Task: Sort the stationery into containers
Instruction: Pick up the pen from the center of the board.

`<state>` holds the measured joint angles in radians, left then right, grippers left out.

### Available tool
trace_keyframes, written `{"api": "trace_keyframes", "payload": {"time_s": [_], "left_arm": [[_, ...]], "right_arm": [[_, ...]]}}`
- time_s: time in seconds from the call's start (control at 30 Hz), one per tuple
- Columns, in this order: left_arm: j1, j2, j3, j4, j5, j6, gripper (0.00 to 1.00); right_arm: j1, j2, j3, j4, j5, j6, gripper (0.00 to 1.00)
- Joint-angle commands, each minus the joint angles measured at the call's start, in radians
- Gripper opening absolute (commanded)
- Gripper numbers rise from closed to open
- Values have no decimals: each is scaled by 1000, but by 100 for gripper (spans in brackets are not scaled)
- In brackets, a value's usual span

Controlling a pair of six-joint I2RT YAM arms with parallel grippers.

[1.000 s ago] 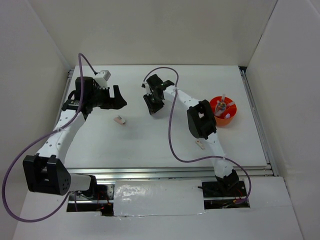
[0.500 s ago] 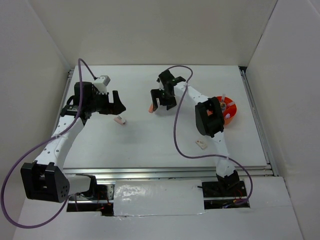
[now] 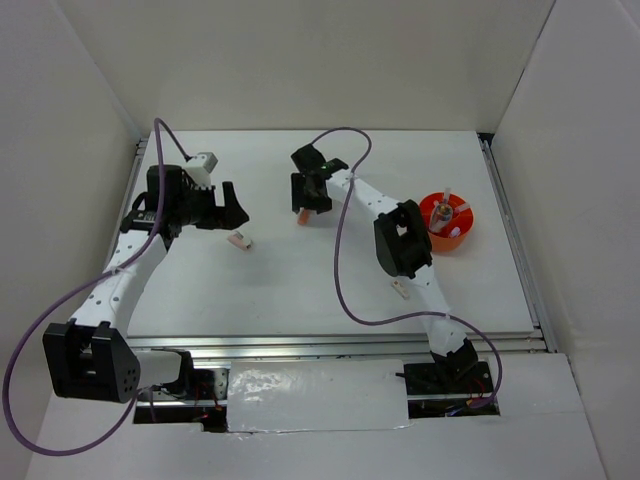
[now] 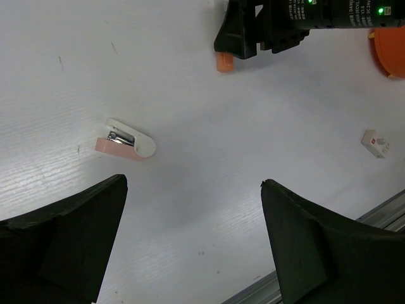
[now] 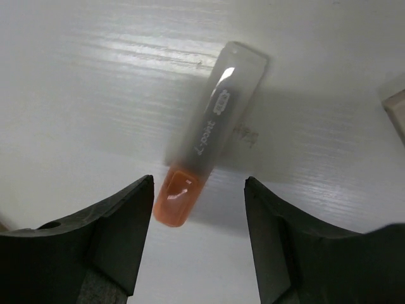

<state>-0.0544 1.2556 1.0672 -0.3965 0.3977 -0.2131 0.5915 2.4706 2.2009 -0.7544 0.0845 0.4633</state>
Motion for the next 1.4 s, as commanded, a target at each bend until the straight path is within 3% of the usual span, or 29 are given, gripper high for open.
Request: {"api": "trace_keyframes", "payload": {"time_s": [0.0,0.2,0.3,0.5,0.53,0.57,0.7,0.8,0.9,0.97,1.0,1.17,1.37], "left_arm": [[13,5,-12,28,18,-2,99],[31,14,3,15,20,6,99],[41,22,28,-14,23,14,99],[50,5,40,-25,33,14,99],[51,-1,39,-22,39,12,99],[50,-5,36,-22,56,12,99],[50,-65,-4,11,152,56,99],[47,-151,-94,67,277,250,98],[16,-266,-195,162,328,395,94],[-28,-336,-237,196,331,489,87],[-65,-350,-259,170,337,597,81],[-189,-409,-256,-19,365,1014,71],[-398,-412,-240,-113,253,1260,65]], "right_arm": [[-4,27,43,26,106,5,65],[7,42,51,-2,118,-78,50],[7,36,40,-31,101,-124,48],[-13,27,16,-129,-40,-215,19],[-15,25,14,-146,-67,-231,6],[-16,27,10,-176,-122,-250,0],[-16,-97,-194,-122,-299,-357,0],[-15,-281,-496,-19,-455,-400,0],[-13,-421,-605,-14,-583,-434,0],[-12,-504,-641,-40,-670,-452,0],[-10,-551,-673,-48,-698,-453,0],[1,-673,-742,-79,-822,-476,0],[24,-694,-731,-129,-919,-499,0]]}}
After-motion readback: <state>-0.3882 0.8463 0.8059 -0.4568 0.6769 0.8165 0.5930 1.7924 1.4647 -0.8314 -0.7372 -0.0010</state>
